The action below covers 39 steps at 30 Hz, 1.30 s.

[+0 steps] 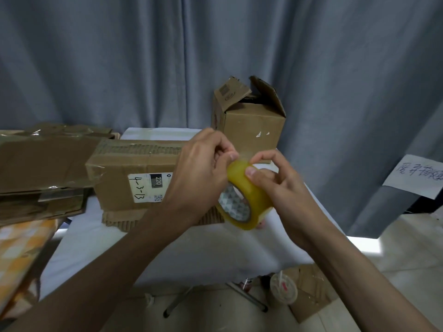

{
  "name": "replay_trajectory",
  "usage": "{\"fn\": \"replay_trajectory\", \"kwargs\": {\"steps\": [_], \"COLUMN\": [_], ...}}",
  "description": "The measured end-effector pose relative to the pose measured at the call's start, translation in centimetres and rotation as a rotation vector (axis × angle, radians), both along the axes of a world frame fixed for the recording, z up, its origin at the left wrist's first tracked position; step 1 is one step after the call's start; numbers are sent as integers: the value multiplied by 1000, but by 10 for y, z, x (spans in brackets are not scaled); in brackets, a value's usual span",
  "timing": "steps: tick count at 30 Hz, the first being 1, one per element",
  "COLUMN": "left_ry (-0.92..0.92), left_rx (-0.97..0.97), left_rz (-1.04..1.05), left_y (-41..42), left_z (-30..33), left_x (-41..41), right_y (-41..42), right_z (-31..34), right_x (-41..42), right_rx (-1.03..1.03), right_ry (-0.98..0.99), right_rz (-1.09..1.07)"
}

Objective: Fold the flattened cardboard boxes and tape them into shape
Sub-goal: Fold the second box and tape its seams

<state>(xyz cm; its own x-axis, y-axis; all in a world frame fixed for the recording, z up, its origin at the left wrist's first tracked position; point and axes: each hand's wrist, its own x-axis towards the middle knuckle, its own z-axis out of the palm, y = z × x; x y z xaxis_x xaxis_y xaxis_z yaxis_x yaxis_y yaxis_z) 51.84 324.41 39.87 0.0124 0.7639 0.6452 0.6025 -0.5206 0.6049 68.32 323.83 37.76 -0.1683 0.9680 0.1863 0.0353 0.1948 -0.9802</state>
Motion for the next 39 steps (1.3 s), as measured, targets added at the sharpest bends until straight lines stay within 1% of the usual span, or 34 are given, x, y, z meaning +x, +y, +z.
{"fn": "replay_trajectory", "kwargs": {"steps": [3,7,9,12,14,16,19,21,23,25,27,30,34,37,39], "left_ry": [-9,12,-9,0,62,175,346,423,539,624,656,621,554,514,552], "left_rx": [43,70,16,-117,-138,-121,-129,-73,-58,-134,-147,-69,-45,-48,-40], "left_rz": [-10,-22,-8,7,2,15,111,156,117,77,64,71,-7,-125,-227], "left_y": [-7,-7,-1,10,13,14,16,21,30,38,41,41,42,40,35], "left_z": [4,7,5,-7,-14,-19,-24,-24,-28,-34,-42,-48,-44,-29,-21], "left_x": [5,8,6,7,11,13,11,3,-9,-21,-27,-32,-43,-56,-65], "right_y": [3,4,2,-2,-1,2,9,18,30,40,47,55,64,69,74], "right_z": [5,9,9,7,4,2,1,-1,-7,-17,-30,-46,-58,-57,-53], "right_x": [3,11,13,9,7,7,12,17,24,29,30,33,43,45,42], "right_rx": [81,132,166,268,293,325,476,522,479,427,387,287,194,86,62], "right_ry": [-85,-214,-252,-358,-385,-421,-562,-631,-699,-854,-1018,-1139,-1176,-1232,-1264], "right_rz": [-30,-71,-84,-102,-108,-126,-166,-216,-267,-318,-362,-380,-346,-274,-266]}}
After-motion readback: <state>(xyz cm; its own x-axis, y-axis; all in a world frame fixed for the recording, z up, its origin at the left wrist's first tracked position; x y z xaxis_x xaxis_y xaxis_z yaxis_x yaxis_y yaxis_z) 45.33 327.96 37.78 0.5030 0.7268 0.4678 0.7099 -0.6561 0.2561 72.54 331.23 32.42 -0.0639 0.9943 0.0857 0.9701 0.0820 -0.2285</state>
